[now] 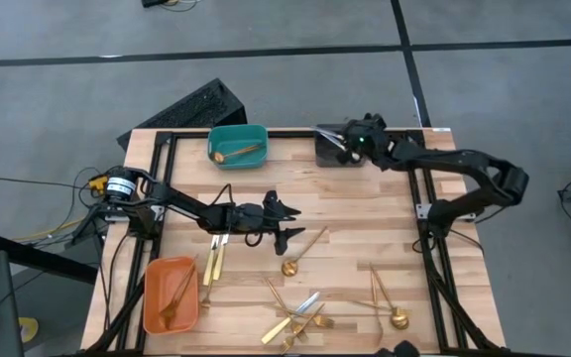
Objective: Sort silverware by color (type)
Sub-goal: Put the yellow knife into the black bin
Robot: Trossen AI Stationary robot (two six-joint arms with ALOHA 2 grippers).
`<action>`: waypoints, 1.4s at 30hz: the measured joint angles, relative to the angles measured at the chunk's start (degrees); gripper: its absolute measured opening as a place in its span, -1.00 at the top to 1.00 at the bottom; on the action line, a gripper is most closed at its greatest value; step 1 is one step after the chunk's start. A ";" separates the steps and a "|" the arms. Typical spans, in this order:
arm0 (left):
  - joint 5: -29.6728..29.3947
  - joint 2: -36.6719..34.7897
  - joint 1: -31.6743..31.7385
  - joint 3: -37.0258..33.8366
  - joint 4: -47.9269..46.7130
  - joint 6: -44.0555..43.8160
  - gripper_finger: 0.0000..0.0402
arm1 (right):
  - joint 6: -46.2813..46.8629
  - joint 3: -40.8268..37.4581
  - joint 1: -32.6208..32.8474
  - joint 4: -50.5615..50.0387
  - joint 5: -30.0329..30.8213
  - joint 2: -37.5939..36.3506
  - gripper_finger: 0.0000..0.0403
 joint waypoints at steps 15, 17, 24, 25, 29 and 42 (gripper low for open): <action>-2.87 -0.08 0.07 0.00 -1.38 0.61 -0.22 | -1.85 8.33 -3.35 -12.75 -1.28 7.68 0.08; -4.20 -1.61 0.07 -0.01 -7.55 -2.16 -0.22 | -1.40 8.55 -2.48 -13.31 -1.28 7.03 -0.01; -9.55 -12.53 -2.95 -0.02 -44.58 -19.64 -0.22 | 7.96 4.11 4.81 -10.06 -4.82 -0.24 -0.06; -11.04 -13.56 -4.52 -0.02 -48.56 -22.88 -0.22 | 9.43 2.12 6.24 -7.00 -6.27 -1.60 -0.05; -14.01 -15.10 -11.20 -0.02 -60.68 -34.24 -0.22 | 16.25 -5.91 13.23 2.01 -9.81 -7.29 -0.01; -12.69 -15.08 -23.86 -0.04 -84.87 -64.04 -0.21 | 29.16 -17.73 41.65 18.76 -3.53 -12.33 0.04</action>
